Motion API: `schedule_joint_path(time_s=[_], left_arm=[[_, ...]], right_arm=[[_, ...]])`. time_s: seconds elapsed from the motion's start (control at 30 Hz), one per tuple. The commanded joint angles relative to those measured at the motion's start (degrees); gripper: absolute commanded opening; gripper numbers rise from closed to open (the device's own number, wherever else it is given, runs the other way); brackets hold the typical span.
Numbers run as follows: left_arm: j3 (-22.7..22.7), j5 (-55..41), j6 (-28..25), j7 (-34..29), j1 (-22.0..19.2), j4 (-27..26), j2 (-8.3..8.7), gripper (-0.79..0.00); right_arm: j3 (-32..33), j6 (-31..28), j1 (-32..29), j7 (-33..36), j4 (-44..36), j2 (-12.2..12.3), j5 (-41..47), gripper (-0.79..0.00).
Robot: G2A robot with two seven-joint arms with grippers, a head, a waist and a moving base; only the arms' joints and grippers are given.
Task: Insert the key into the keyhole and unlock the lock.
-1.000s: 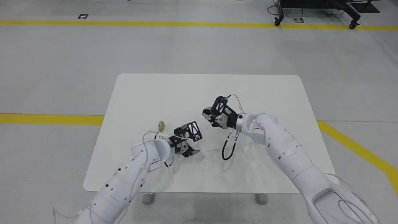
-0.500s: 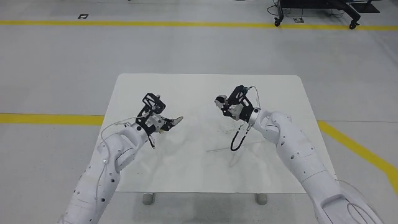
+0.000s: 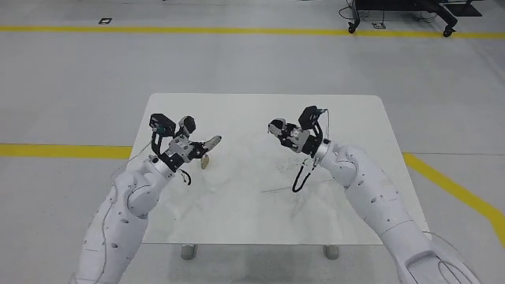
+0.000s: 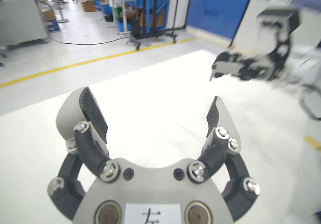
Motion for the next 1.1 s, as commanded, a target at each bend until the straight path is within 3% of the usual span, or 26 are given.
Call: schedule_joint_path(time_s=[0.0, 0.17, 0.37, 0.4, 0.43, 0.47, 0.6, 0.7, 0.93, 1.07], left_arm=[[1.92, -24.63, -7.6, -3.8, -2.32, 4.89, -0.39, 0.0], [9.81, -55.83, -15.27, -22.08, -9.29, 13.56, -1.17, 0.0], [14.99, -71.28, -17.23, -41.24, -16.51, 22.28, -1.61, 0.0], [15.57, -72.15, -17.23, -43.45, -17.41, 23.21, -1.75, -0.062], [16.28, -72.67, -17.1, -44.74, -18.05, 23.84, -1.89, -0.175], [17.47, -73.17, -16.63, -45.2, -18.43, 23.82, -2.05, -0.342], [21.01, -71.68, -16.55, -45.29, -19.87, 24.39, -1.95, -0.477], [23.16, -70.71, -17.17, -44.66, -20.76, 25.46, -1.78, -0.523], [26.83, -70.79, -17.23, -44.6, -22.61, 27.19, -1.93, -0.468], [28.04, -70.93, -17.23, -44.6, -23.45, 28.17, -1.98, -0.554]], right_arm=[[0.23, -2.05, -0.49, 0.62, 0.0, -0.17, 6.84, -0.785], [-1.2, -7.0, -1.0, 5.1, 1.17, -0.96, 24.01, -0.785], [-5.65, -8.88, 1.28, 12.97, 4.02, -2.36, 37.98, -0.785], [-6.24, -9.01, 1.71, 13.69, 4.48, -2.59, 39.04, -0.785], [-6.71, -9.02, 2.19, 14.22, 4.97, -2.81, 39.8, -0.785], [-7.14, -9.02, 2.63, 14.65, 5.45, -3.02, 40.37, -0.785], [-8.37, -9.8, 4.04, 15.53, 7.02, -3.75, 41.81, -0.785], [-9.11, -10.69, 4.72, 15.71, 8.29, -4.28, 42.96, -0.785], [-10.01, -11.12, 5.97, 16.7, 10.8, -5.15, 45.49, -0.785], [-10.34, -11.12, 6.34, 18.06, 11.5, -5.43, 46.8, -0.785]])
